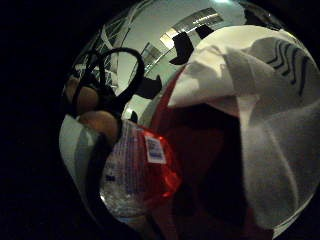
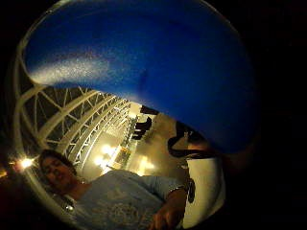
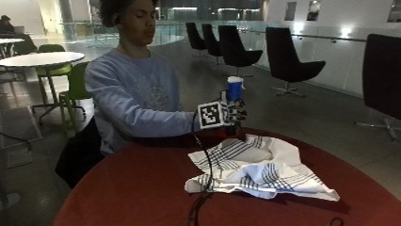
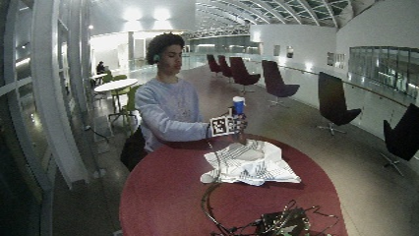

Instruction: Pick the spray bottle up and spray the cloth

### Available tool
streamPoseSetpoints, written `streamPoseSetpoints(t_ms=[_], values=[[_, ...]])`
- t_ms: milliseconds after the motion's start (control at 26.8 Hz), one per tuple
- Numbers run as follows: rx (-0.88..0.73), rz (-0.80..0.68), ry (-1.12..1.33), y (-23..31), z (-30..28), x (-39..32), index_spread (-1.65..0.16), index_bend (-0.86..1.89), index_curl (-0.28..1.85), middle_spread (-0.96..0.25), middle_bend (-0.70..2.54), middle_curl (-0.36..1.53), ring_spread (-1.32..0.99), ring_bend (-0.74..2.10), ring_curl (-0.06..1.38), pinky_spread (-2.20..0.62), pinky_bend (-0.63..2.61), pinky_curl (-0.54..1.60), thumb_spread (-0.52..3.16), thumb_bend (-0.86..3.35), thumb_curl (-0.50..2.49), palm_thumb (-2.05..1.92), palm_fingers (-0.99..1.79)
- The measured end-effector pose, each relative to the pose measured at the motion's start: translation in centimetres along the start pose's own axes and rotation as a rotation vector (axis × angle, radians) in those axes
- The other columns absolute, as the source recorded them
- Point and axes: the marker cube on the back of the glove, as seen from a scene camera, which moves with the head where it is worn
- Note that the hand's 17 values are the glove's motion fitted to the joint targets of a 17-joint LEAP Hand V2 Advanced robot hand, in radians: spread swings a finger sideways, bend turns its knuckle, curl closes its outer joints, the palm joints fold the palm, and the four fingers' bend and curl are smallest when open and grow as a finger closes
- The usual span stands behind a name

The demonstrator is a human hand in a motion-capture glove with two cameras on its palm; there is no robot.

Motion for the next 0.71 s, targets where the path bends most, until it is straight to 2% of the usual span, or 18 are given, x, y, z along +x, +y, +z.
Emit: streamPoseSetpoints(t_ms=[149,298,522,708], values=[[-0.153,0.021,-0.030,1.6,-0.8,-0.5,-0.26,0.10,0.22,-0.05,0.28,0.45,-0.07,0.57,0.38,-0.05,0.42,0.37,0.89,-0.05,0.55,0.85,1.05],[-0.159,0.013,0.050,2.4,-2.7,0.6,-0.30,0.02,0.19,-0.05,0.30,0.46,-0.06,0.56,0.40,0.01,0.40,0.38,0.91,-0.06,0.51,0.77,0.85],[-0.232,-0.032,0.253,6.5,-9.6,1.6,-0.34,0.06,0.17,-0.04,0.28,0.45,-0.03,0.51,0.38,0.09,0.42,0.38,0.94,-0.05,0.46,0.72,0.69],[-0.172,-0.013,0.460,10.1,-16.5,2.7,-0.36,0.10,0.17,-0.04,0.29,0.44,-0.01,0.44,0.35,0.13,0.42,0.37,0.96,-0.04,0.43,0.68,0.64]])
